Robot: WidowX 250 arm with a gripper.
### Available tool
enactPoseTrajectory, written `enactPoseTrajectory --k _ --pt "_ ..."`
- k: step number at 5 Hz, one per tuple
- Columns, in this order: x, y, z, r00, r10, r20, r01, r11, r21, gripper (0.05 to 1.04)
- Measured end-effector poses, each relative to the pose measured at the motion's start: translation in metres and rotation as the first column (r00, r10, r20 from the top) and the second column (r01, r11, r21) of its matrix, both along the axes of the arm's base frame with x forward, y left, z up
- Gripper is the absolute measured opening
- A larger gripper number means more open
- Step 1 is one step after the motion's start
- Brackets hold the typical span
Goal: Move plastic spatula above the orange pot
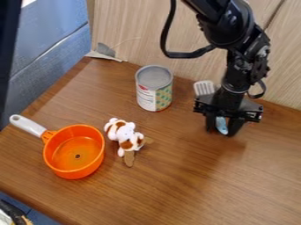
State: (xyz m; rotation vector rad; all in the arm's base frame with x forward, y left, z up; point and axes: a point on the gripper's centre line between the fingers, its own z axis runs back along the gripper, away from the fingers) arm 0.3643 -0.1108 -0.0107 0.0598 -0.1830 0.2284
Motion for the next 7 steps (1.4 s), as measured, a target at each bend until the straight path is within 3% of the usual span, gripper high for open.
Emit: enactPoseTrajectory --k 1,2,3,5,6,7 --pt "0.000 -0.001 0.001 1.000 -0.019 0.000 0.019 1.000 0.008 0.323" --pt "-0.001 -0.002 0.001 1.000 -0.023 0.007 0.023 1.000 0.014 0.323" --pt "-0.013 -0.006 0.004 0.999 -0.054 0.002 0.054 0.997 0.049 0.323" --pt "-0.032 -0.002 0.061 0.993 -0.050 0.110 0.045 0.998 0.047 0.323" --pt "-0.038 0.028 0.090 0.989 0.018 0.145 -0.025 0.999 0.046 0.323" --pt "-0.041 0.076 0.109 0.973 0.155 0.172 -0.166 0.985 0.051 0.323"
